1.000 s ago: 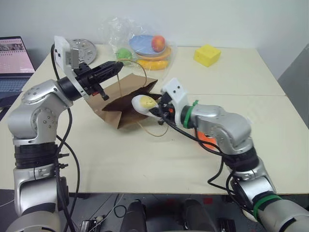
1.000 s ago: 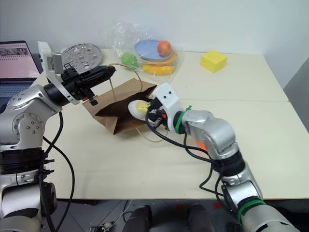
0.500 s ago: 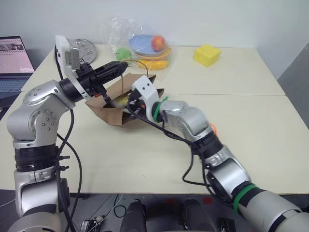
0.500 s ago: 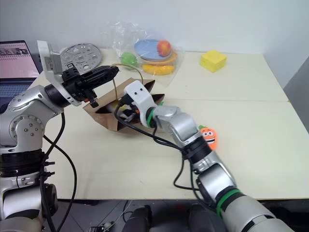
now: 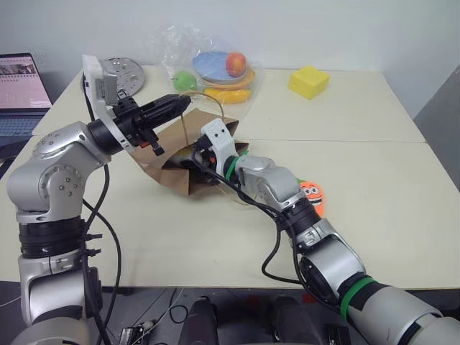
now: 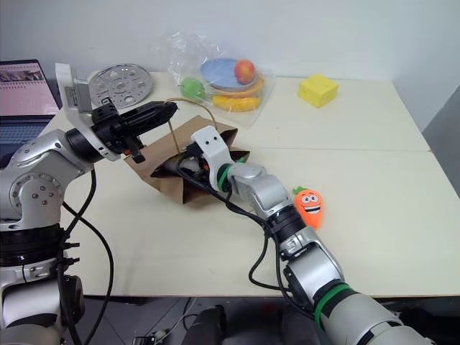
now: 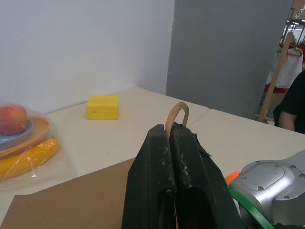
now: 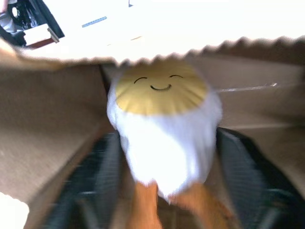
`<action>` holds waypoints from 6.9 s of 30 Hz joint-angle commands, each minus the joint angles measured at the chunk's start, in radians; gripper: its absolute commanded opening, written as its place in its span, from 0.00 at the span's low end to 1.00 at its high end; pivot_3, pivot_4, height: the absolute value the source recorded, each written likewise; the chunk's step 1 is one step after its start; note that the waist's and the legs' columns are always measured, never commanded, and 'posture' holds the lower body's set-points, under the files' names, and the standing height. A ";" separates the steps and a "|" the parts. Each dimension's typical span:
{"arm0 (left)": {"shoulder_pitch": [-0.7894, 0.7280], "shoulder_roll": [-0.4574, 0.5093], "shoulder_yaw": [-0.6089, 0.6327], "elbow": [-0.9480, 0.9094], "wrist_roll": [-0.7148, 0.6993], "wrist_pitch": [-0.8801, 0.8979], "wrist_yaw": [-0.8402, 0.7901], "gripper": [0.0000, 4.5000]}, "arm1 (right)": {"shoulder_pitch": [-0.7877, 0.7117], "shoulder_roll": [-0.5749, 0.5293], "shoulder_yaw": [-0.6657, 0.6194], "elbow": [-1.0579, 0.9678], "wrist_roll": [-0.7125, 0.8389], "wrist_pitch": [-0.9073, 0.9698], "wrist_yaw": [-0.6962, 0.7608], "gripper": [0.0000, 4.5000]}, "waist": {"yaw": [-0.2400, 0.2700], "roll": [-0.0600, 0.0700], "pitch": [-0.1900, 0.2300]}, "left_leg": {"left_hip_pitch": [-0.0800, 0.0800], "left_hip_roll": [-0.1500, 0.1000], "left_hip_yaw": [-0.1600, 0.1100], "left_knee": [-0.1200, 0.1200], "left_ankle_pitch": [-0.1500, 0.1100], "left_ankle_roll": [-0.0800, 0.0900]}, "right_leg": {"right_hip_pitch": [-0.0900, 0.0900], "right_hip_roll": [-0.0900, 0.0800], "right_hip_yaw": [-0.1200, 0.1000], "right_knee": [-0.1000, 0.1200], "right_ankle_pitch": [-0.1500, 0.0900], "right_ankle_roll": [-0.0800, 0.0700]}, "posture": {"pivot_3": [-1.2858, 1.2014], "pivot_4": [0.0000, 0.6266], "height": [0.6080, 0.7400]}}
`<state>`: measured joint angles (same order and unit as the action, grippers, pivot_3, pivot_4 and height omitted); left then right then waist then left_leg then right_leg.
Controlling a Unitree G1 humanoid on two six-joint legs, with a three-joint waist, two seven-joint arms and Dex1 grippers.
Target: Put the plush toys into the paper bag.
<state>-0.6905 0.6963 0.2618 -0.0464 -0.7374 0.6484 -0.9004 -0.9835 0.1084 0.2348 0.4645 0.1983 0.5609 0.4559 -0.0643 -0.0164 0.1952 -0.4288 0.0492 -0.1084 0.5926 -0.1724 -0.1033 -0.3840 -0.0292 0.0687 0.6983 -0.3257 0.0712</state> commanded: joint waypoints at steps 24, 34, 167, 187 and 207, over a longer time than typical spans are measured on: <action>-0.017 0.030 0.024 0.037 0.012 -0.029 -0.055 0.00 | 0.786 -0.566 -0.351 -1.307 0.049 0.679 -0.185 0.99 | 0.001 0.000 0.000 | -0.002 0.000 0.002 0.001 0.000 0.000 | -0.001 0.000 0.002 -0.001 0.000 0.000 | 0.52 0.24 1.00; -0.017 0.030 0.016 0.040 0.016 -0.025 -0.060 0.00 | 0.947 -0.349 -0.325 -1.417 0.018 0.754 -0.341 0.99 | 0.006 -0.001 0.000 | -0.001 0.000 0.001 0.002 0.001 0.001 | 0.000 0.000 0.002 0.000 0.000 0.000 | 0.52 0.24 1.00; -0.055 0.048 0.007 0.016 -0.019 0.029 -0.107 0.00 | 0.439 -0.399 0.255 -0.488 -0.209 -0.057 0.114 0.87 | -0.018 -0.001 -0.001 | -0.001 0.000 0.000 0.002 0.002 0.001 | 0.000 0.000 0.000 0.001 0.001 -0.001 | 0.52 0.24 1.00; -0.035 0.058 0.032 -0.019 -0.031 0.039 -0.075 0.00 | 0.348 -0.416 -0.011 -0.565 -0.185 -0.168 0.087 0.01 | -0.005 -0.001 0.000 | -0.001 0.000 -0.001 0.002 0.003 0.000 | 0.000 0.000 0.000 0.001 0.002 -0.001 | 0.52 0.24 1.00; 0.018 0.046 -0.001 -0.026 0.006 0.022 -0.045 0.00 | 0.229 -0.438 0.021 -0.785 -0.051 -0.034 0.208 0.01 | 0.002 -0.001 0.000 | -0.001 0.000 -0.001 0.002 0.003 0.000 | 0.000 0.000 0.000 0.001 0.002 -0.001 | 0.52 0.24 1.00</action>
<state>-0.6706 0.7219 0.2565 -0.0405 -0.7368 0.6862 -0.9324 -0.7389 -0.3383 0.2445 -0.2828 0.1375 0.5240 0.6555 -0.0626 -0.0173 0.1948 -0.4302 0.0490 -0.1091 0.5942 -0.1693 -0.1037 -0.3842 -0.0291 0.0686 0.6993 -0.3240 0.0705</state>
